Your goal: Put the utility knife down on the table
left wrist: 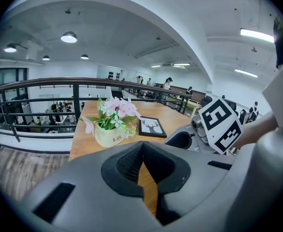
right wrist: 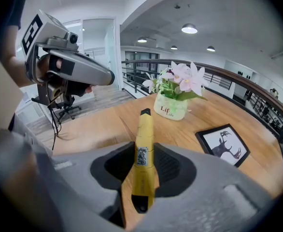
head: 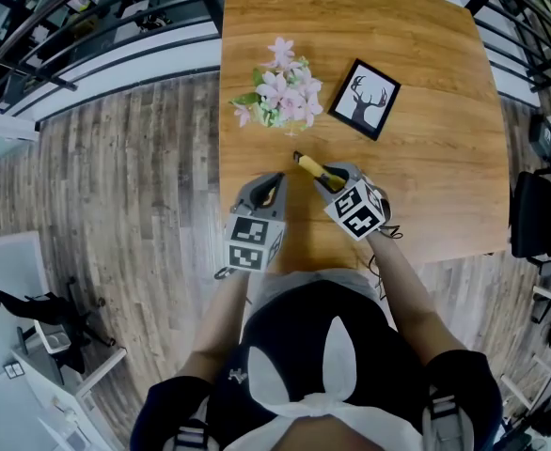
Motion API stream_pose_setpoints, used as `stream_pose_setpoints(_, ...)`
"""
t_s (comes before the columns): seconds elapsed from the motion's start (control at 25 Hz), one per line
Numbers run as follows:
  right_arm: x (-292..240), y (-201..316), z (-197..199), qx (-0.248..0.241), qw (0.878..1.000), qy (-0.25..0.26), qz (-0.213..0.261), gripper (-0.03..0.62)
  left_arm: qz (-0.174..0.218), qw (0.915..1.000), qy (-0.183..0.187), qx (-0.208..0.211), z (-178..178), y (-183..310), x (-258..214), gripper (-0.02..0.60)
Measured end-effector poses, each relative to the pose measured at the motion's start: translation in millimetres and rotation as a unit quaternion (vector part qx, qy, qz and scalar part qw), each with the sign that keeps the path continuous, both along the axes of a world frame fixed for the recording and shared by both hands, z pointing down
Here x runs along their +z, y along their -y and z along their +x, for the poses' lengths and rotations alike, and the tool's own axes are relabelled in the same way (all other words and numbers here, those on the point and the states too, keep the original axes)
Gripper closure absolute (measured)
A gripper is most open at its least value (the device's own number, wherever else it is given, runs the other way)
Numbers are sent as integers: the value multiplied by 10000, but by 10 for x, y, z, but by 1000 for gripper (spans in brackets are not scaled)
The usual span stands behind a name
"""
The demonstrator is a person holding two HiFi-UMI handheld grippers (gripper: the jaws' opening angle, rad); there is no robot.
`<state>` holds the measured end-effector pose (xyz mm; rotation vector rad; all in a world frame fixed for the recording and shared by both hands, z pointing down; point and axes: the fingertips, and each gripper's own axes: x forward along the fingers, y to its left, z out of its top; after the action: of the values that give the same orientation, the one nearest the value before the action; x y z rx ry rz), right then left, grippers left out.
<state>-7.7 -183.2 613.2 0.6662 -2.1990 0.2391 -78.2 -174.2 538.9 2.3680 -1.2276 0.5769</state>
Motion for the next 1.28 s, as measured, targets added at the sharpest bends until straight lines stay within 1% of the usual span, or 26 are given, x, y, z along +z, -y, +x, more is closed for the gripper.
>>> stream_pose_setpoints(0.12,90,-5,-7,-54,9999,-53,-103,473,-89,10000,31,17,-4,-4,28,565)
stream_pose_setpoints(0.52,267,-40,-38,-308,9991,-226,-200,473,-92,9999,115,74,-23,6,34,565)
stream_pose_setpoints(1.28,617,-65,-13,-460,9961,-578,-491,473,-171,9997,154,68,-86,42,107,565)
